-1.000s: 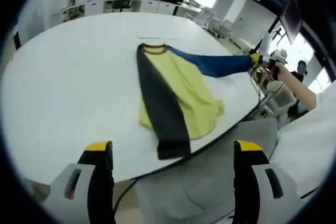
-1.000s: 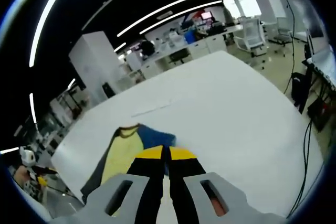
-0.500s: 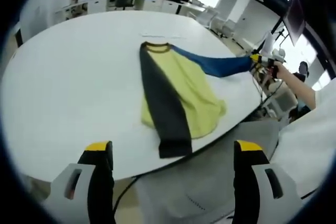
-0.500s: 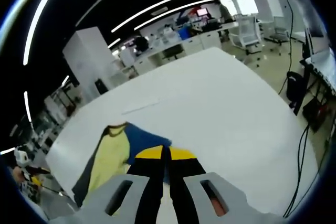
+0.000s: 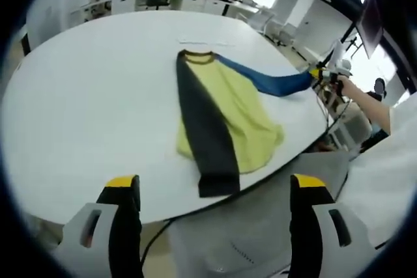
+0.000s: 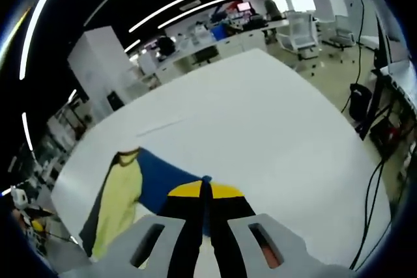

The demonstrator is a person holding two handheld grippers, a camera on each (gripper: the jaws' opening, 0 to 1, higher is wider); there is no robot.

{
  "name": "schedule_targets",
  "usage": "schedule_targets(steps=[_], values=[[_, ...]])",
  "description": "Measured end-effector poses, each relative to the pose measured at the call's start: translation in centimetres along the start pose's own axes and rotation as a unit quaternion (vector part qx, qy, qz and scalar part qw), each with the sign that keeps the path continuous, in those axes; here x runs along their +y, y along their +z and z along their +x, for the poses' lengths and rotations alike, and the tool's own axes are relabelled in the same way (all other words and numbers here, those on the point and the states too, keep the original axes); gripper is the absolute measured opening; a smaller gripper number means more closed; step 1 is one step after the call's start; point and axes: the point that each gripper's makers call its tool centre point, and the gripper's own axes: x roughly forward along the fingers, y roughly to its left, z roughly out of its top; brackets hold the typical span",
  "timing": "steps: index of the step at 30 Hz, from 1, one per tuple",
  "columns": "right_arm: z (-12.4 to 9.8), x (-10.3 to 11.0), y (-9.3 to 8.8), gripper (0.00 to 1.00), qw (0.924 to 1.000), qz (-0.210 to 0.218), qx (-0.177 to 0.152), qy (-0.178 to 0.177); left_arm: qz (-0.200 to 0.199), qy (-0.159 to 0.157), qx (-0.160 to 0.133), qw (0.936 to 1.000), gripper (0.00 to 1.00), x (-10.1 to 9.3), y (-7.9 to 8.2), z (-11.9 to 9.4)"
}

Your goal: Fold the garment on the visible template until the final outline fits inside the template.

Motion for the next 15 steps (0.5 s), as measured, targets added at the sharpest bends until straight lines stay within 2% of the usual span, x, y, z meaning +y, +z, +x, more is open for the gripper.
schedule_targets(steps=[6,15], values=[[0.9,-2.3,0.1,0.03,0.9996,0.024,0.001,-0.012,0.002,0.001,0.009,1.0000,0.92,-0.2,0.0,0.7],[1.6,-4.9,-0.5,0.03,0.9989,0.024,0.015,-0.037,-0.001,-0.003,0.009,1.0000,0.92,-0.2,0.5,1.4]])
